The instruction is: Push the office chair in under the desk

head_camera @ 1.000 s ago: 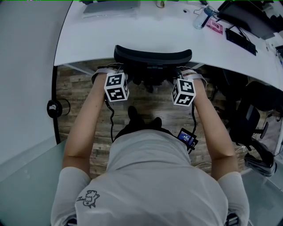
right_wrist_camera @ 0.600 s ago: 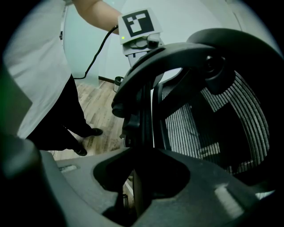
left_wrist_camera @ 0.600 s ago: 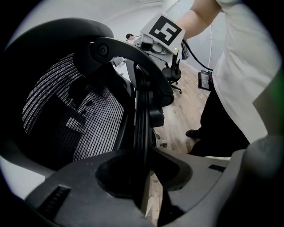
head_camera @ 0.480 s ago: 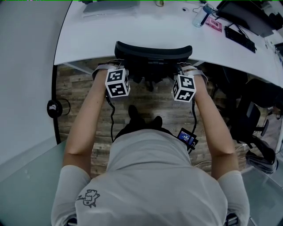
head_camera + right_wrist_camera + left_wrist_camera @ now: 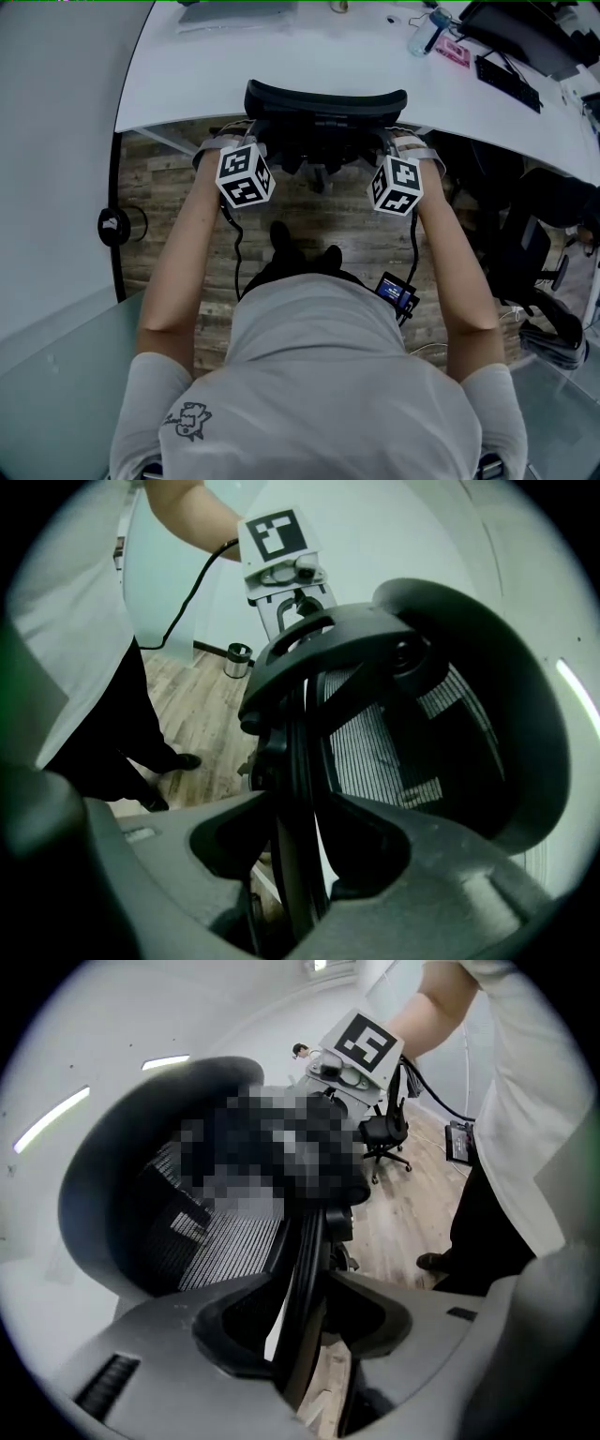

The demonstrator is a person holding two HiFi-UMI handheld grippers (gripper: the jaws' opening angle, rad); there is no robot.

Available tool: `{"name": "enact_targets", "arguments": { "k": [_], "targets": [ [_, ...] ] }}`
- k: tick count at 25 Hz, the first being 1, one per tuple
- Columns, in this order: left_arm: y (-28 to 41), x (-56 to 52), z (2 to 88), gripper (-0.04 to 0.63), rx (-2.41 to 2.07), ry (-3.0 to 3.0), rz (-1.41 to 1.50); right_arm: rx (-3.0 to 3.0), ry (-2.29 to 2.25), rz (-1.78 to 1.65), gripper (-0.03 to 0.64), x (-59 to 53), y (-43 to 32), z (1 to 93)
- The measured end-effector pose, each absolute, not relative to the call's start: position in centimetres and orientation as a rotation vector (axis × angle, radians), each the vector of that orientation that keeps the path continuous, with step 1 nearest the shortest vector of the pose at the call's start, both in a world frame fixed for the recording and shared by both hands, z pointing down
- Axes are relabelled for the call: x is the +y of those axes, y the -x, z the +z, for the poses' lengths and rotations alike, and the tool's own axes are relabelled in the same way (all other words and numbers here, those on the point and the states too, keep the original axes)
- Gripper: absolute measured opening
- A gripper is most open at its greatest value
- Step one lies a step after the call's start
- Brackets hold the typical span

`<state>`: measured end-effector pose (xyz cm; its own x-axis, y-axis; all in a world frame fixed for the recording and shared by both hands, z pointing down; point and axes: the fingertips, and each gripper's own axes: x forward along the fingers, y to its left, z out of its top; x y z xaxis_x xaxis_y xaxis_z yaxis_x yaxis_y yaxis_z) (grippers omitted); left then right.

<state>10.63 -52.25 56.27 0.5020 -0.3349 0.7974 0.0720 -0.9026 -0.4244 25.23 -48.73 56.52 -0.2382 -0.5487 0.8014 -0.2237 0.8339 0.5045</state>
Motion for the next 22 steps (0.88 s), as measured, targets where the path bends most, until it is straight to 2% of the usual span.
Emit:
{"name": "enact_targets", "arguments": {
  "k": [4, 10, 18, 22],
  "targets": [
    [-10.7, -51.6, 53.4, 0.164, 0.336, 2.441, -1.271, -1.867, -0.647, -0.315, 0.178, -47.6, -25.9, 55.1],
    [-11.7, -49.4, 47.4, 0.164, 0.616, 2.716, -0.968, -2.004, -0.868, -0.179, 0.177, -45.8, -26.8, 51.3],
    [-13.6, -44.6, 39.5, 0.151, 0.884, 2.949, -0.521, -2.232, -1.114, -0.103, 0.079, -41.6, -26.3, 43.4],
    [-14.7, -41.1, 37.2, 0.081, 0.895, 2.981, -0.447, -2.344, -1.216, -0.096, 0.030, -38.9, -26.3, 39.9]
  ]
}}
